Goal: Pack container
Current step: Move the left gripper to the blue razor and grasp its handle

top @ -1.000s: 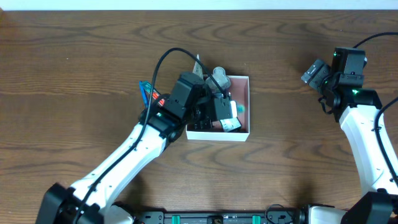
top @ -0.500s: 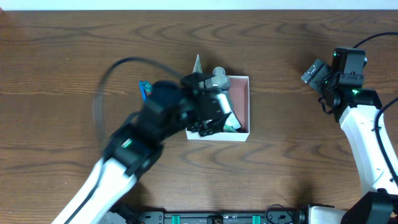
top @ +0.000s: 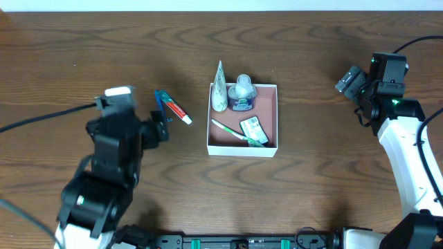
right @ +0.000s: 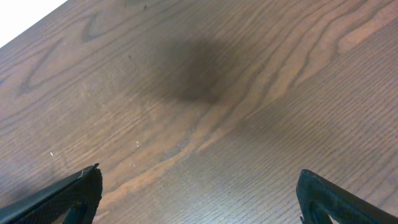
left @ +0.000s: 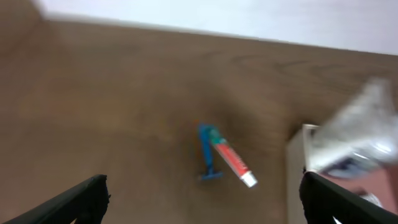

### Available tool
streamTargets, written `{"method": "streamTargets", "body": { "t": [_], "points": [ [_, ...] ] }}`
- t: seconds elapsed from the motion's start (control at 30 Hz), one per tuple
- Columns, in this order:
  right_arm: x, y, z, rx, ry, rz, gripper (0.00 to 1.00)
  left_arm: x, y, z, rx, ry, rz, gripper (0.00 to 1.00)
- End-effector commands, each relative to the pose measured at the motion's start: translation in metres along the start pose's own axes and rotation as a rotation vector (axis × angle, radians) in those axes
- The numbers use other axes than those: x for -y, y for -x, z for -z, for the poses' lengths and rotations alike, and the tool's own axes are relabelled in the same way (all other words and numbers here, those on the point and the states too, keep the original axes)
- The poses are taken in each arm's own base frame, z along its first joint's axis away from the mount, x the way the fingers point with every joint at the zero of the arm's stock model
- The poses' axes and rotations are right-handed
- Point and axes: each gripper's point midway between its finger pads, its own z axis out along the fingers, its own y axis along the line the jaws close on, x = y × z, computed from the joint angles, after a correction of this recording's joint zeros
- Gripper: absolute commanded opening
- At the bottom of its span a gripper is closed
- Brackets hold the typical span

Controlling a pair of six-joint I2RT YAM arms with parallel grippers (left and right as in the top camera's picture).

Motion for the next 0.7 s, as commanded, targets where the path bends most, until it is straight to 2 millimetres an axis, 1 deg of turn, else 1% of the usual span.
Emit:
{"method": "streamTargets", "body": {
  "t": [0.0, 0.17, 0.3, 0.4, 0.47, 0.57, 0.67],
  "points": [
    [0.003, 0.005, 0.001, 0.013, -0.013, -0.003, 0.99, -0.002, -0.016, -0.028, -0.108, 0.03, 0.118, 0.98],
    [0.003, 0.005, 0.001, 0.013, -0.013, -0.003, 0.99, 0.004, -0.049, -0.072, -0.265, 0.082, 0.089, 0.98],
    [0.003, 0.005, 0.001, 0.013, -0.013, -0.003, 0.99, 0.013, -0.082, -0.116, -0.407, 0.078, 0.094, 0.98],
    [0.003, 0.005, 0.001, 0.013, -0.013, -0.003, 0.99, 0.014, -0.104, -0.142, -0.505, 0.058, 0.129, 0.98],
    [0.003, 0.005, 0.001, 0.013, -0.013, -0.003, 0.99, 0.014, -0.116, -0.154, -0.558, 0.032, 0.163, 0.98],
    [0.003, 0.005, 0.001, 0.013, -0.013, -0.003, 0.99, 0.013, -0.126, -0.169, -0.606, -0.009, 0.221, 0.98],
    [0.003, 0.005, 0.001, 0.013, -0.013, -0.003, 0.99, 0.011, -0.126, -0.18, -0.605, -0.047, 0.242, 0.98]
  ]
}}
